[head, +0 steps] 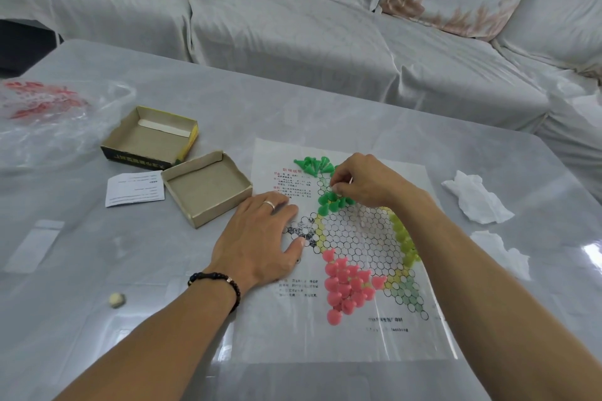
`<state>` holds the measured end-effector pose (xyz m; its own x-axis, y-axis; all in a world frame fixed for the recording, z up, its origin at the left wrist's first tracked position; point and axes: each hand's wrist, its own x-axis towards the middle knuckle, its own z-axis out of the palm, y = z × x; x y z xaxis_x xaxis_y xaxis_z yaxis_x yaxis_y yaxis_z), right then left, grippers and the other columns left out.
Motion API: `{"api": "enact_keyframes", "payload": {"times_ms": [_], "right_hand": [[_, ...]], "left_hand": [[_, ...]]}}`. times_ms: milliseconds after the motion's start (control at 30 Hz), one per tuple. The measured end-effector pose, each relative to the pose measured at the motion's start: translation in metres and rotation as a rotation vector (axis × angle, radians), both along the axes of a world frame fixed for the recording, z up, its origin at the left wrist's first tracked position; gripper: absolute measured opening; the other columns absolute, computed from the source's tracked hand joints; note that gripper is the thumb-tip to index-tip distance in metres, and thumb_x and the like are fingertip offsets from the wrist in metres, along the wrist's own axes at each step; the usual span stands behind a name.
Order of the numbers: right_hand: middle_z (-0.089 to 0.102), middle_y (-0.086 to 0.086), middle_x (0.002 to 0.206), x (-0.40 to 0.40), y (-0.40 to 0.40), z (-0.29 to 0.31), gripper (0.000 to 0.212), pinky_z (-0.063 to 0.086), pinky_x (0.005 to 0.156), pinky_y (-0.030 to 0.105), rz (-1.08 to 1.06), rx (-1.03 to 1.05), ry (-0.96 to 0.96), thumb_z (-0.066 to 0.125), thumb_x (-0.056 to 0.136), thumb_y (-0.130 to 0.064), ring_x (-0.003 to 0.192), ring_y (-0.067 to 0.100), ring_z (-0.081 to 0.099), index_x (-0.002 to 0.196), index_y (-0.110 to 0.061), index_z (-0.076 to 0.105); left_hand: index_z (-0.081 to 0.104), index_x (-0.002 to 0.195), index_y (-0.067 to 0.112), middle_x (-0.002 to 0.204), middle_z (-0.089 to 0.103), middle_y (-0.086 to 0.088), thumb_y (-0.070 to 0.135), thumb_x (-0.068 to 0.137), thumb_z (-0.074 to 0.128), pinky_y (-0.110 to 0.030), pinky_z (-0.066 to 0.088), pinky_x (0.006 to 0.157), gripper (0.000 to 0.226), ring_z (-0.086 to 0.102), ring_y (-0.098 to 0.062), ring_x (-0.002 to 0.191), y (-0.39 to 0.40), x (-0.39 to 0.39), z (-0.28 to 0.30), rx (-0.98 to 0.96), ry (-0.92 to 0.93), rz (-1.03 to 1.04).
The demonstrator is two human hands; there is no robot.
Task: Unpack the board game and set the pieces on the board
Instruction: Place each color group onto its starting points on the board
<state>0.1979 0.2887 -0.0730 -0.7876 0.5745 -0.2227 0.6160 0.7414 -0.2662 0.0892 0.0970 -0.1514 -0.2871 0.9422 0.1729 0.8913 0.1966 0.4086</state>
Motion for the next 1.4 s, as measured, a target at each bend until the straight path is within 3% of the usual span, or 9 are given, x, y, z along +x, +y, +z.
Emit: {"api": "enact_keyframes", "payload": {"times_ms": [100, 233, 367, 500, 867, 1000, 1100, 1200, 1400], "right_hand": [[0.072, 0.001, 0.101, 0.004, 0.003, 0.005, 0.020, 0.054, 0.076, 0.029, -0.074, 0.007, 0.108, 0.055, 0.095, -0.014, 0.084, 0.017, 0.066, 0.105, -0.011, 0.073], [0.069, 0.003, 0.107, 0.007, 0.013, 0.002, 0.024, 0.048, 0.065, 0.026, -0.193, 0.108, 0.155, 0.052, 0.094, -0.011, 0.063, 0.007, 0.056, 0.110, -0.009, 0.070], [0.070, 0.001, 0.097, 0.000, 0.015, -0.011, 0.021, 0.056, 0.079, 0.033, -0.251, 0.105, 0.153, 0.064, 0.086, -0.018, 0.083, 0.015, 0.063, 0.106, -0.015, 0.070], [0.069, 0.000, 0.093, -0.013, 0.012, -0.024, 0.021, 0.058, 0.078, 0.036, -0.257, 0.110, 0.111, 0.070, 0.078, -0.020, 0.082, 0.017, 0.065, 0.099, -0.023, 0.068], [0.068, 0.003, 0.104, -0.005, 0.015, -0.014, 0.023, 0.053, 0.088, 0.041, -0.233, 0.076, 0.182, 0.052, 0.093, -0.015, 0.094, 0.022, 0.062, 0.114, -0.018, 0.062], [0.063, 0.010, 0.128, 0.004, 0.014, -0.003, 0.034, 0.050, 0.091, 0.034, -0.192, 0.068, 0.145, 0.045, 0.097, -0.010, 0.102, 0.023, 0.063, 0.128, -0.013, 0.061], [0.064, 0.008, 0.126, 0.008, 0.011, 0.002, 0.035, 0.051, 0.085, 0.031, -0.151, 0.056, 0.093, 0.045, 0.095, -0.007, 0.093, 0.020, 0.065, 0.124, -0.010, 0.064], [0.072, 0.004, 0.099, 0.009, 0.010, 0.005, 0.023, 0.056, 0.073, 0.027, -0.136, 0.030, 0.072, 0.055, 0.089, -0.004, 0.086, 0.019, 0.068, 0.104, -0.009, 0.072], [0.064, -0.009, 0.079, 0.005, 0.013, 0.007, 0.011, 0.039, 0.042, 0.006, -0.143, -0.026, 0.073, 0.069, 0.083, -0.005, 0.065, 0.003, 0.060, 0.089, -0.014, 0.072]], "left_hand": [[0.049, 0.124, 0.027, 0.136, 0.043, 0.007, 0.054, 0.084, 0.047, -0.030, 0.021, 0.113, 0.048, 0.032, -0.014, 0.130, 0.000, 0.000, -0.001, 0.009, -0.001, -0.003], [0.050, 0.124, 0.027, 0.135, 0.043, 0.007, 0.053, 0.084, 0.048, -0.030, 0.020, 0.112, 0.047, 0.033, -0.014, 0.130, 0.001, 0.000, -0.002, 0.016, 0.012, -0.003], [0.053, 0.124, 0.026, 0.135, 0.046, 0.005, 0.053, 0.083, 0.051, -0.033, 0.023, 0.112, 0.049, 0.036, -0.016, 0.129, 0.000, -0.001, -0.002, 0.026, 0.009, 0.006], [0.050, 0.128, 0.026, 0.138, 0.044, 0.005, 0.054, 0.085, 0.049, -0.032, 0.020, 0.113, 0.051, 0.032, -0.015, 0.132, 0.000, 0.000, -0.001, 0.016, 0.018, 0.003], [0.048, 0.130, 0.027, 0.140, 0.041, 0.006, 0.054, 0.086, 0.048, -0.031, 0.018, 0.114, 0.052, 0.030, -0.013, 0.133, 0.000, 0.000, -0.002, 0.006, 0.015, 0.003], [0.049, 0.128, 0.027, 0.138, 0.043, 0.006, 0.055, 0.084, 0.047, -0.032, 0.022, 0.114, 0.052, 0.033, -0.015, 0.132, 0.001, 0.000, -0.002, 0.002, 0.007, 0.003], [0.048, 0.128, 0.028, 0.138, 0.042, 0.007, 0.056, 0.085, 0.046, -0.032, 0.022, 0.114, 0.052, 0.032, -0.014, 0.132, 0.001, -0.001, -0.002, -0.009, 0.015, -0.001], [0.048, 0.128, 0.028, 0.138, 0.042, 0.007, 0.056, 0.085, 0.046, -0.032, 0.022, 0.114, 0.052, 0.032, -0.014, 0.132, 0.001, -0.001, -0.001, -0.005, 0.015, 0.000], [0.050, 0.125, 0.027, 0.136, 0.044, 0.006, 0.055, 0.084, 0.048, -0.033, 0.023, 0.113, 0.049, 0.033, -0.014, 0.131, 0.000, -0.001, -0.001, 0.005, 0.007, -0.002]]}}
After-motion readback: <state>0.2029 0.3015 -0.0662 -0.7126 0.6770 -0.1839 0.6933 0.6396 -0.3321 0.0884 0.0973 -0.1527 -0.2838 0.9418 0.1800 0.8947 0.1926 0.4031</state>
